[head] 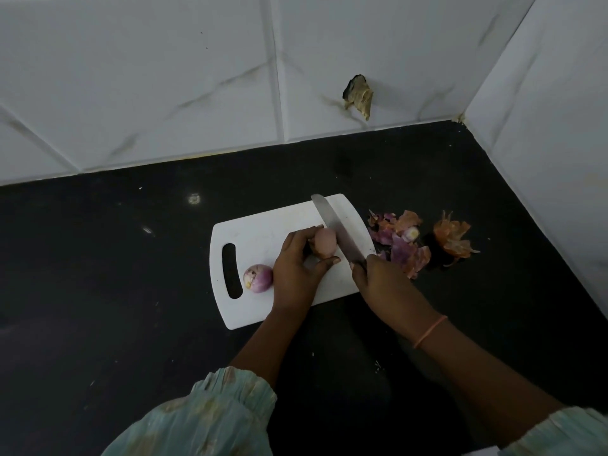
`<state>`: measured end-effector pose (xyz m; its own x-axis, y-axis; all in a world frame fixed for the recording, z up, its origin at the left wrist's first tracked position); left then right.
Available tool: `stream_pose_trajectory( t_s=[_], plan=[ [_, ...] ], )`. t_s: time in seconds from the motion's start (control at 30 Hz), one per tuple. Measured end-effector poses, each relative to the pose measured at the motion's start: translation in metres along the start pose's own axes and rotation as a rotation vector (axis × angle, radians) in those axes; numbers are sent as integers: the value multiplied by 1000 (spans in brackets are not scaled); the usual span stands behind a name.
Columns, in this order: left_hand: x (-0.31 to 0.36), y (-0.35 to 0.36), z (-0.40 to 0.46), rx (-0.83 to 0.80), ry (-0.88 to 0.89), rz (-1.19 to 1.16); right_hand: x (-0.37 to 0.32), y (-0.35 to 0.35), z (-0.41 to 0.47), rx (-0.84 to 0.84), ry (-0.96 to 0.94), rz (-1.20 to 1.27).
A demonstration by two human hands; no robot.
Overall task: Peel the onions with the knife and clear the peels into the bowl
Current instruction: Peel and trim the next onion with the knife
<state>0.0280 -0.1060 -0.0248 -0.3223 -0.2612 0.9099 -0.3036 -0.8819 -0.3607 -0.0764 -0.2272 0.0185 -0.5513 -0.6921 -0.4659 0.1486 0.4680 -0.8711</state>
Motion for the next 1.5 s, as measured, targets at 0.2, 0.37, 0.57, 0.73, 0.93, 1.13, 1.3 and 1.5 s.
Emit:
stream_pose_trajectory(
  t_s=[0.2,0.37,0.57,0.73,0.93,1.13,1.3,1.5],
  plan=[
    [-1,0,0,1,2,10,-8,24,2,65,-3,-97],
    [0,1,-4,40,-57,-58,-13,30,-5,147,-7,-238],
    [7,1,-12,5,-73,-139,-9,25,-4,141,42,-135],
    [4,1,-10,51,-74,-133,6,7,-19,288,51,-7],
    [7,0,-9,31,-20,-127,0,-2,-31,363,-19,96],
    [5,1,-4,1,74,-56,-9,3,-31,296,-15,-50],
    [3,-1,-5,-82,60,-68,-12,-1,-27,170,24,-26],
    [6,-7,-9,-104,15,-128,-13,-7,-21,150,27,3]
  ],
)
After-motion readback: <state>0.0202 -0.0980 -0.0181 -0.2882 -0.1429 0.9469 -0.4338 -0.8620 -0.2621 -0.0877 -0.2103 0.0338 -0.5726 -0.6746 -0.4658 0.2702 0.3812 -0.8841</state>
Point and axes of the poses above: each hand's wrist, its own z-axis towards the middle knuckle, its own y-axis out of the palm, x = y × z, the point moved 1 cm from there along z, towards the middle knuckle, and after that the axes turned 7 degrees about x, right-handed, at the moved point
